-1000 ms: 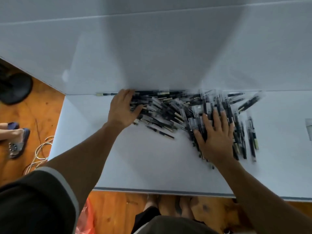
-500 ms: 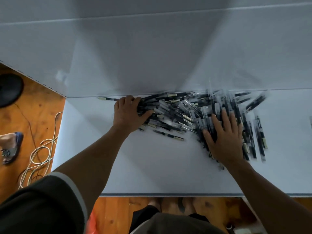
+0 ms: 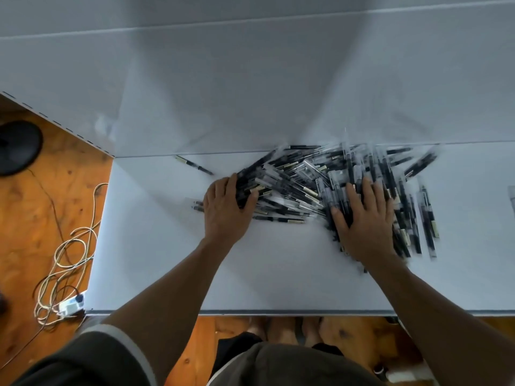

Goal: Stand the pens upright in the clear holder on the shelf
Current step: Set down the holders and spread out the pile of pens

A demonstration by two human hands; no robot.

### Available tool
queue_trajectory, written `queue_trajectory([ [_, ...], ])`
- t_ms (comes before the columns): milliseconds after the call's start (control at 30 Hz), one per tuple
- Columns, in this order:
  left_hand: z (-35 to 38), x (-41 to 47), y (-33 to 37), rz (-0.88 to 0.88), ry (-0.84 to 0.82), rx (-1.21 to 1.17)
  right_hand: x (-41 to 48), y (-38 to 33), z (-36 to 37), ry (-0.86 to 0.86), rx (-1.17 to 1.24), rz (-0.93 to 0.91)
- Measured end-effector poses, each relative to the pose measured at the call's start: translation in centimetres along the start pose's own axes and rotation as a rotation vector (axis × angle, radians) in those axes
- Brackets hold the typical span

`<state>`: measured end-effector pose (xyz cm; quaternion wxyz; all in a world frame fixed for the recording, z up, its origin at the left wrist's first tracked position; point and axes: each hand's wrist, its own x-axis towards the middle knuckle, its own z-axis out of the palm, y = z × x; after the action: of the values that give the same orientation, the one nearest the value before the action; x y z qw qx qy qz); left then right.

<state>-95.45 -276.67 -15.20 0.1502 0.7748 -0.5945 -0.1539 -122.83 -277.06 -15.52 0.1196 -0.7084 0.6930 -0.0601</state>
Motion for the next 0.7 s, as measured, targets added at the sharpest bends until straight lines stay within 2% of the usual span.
queue_trajectory([
  [100,-0.4,1.2,-0.9,0.039,-0.008,0.003,0.1,-0.3,0.0,0.000,0.007,0.005],
  [267,-0.2,3.2,-2.0,0.038,-0.151,0.030,0.1,-0.3,0.2,0.005,0.004,0.008],
  [433,0.2,0.5,-1.2,0.092,-0.096,-0.048,0.0,-0.5,0.2,-0.001,0.001,0.017],
  [600,0.6,-1.7,-0.5,0.094,-0.119,-0.079,-0.2,-0.8,0.1,-0.008,0.018,0.025],
  [700,0.4,-2.6,-0.3,0.109,-0.032,-0.066,-0.2,-0.8,0.1,-0.014,0.017,0.021],
])
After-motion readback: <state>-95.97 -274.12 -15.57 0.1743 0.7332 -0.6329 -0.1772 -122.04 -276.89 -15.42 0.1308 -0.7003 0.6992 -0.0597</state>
